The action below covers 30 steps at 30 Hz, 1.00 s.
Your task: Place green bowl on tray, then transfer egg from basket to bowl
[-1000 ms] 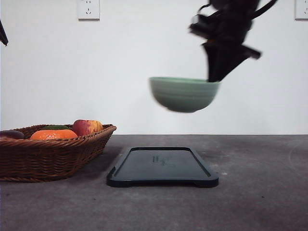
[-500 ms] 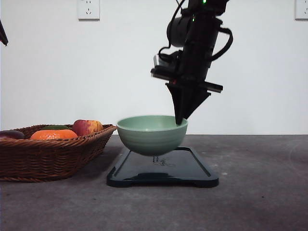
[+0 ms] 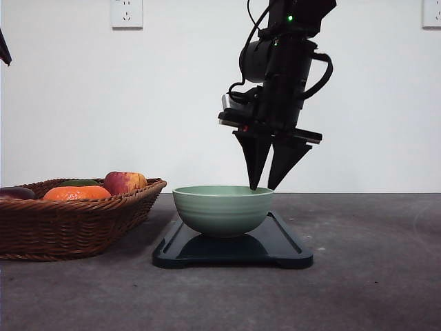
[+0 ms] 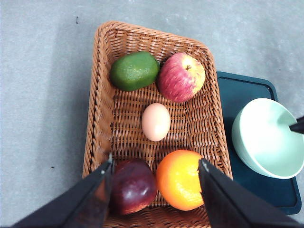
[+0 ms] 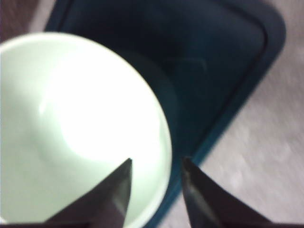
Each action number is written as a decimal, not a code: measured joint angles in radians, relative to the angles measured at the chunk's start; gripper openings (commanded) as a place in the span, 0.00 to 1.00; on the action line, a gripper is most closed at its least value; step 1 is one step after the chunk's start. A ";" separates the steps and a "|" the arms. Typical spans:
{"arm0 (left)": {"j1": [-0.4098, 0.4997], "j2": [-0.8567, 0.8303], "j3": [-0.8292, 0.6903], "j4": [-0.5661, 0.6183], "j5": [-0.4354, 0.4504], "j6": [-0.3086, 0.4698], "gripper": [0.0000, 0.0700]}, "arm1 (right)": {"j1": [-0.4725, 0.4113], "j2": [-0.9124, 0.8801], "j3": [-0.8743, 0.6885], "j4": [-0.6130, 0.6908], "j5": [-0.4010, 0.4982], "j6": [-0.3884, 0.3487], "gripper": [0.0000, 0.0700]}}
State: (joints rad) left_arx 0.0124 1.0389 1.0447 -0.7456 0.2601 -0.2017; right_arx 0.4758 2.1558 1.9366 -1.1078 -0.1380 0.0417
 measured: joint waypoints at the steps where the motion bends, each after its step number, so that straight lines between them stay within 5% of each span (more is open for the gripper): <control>1: 0.000 0.000 0.000 0.000 0.000 0.000 0.51 | 0.000 -0.003 0.003 -0.004 0.007 0.000 0.32; 8: 0.000 0.000 0.000 0.000 0.000 0.000 0.51 | -0.001 -0.168 -0.114 0.144 0.034 -0.001 0.31; 20: 0.000 0.000 0.000 0.000 0.000 0.000 0.51 | -0.001 -0.683 -0.881 0.706 -0.020 0.000 0.30; 30: 0.000 0.000 0.000 0.000 0.000 0.000 0.51 | -0.001 -1.122 -1.337 0.787 -0.020 0.017 0.30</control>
State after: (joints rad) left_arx 0.0124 1.0389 1.0447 -0.7452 0.2600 -0.2020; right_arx 0.4751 1.0341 0.5997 -0.3203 -0.1580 0.0589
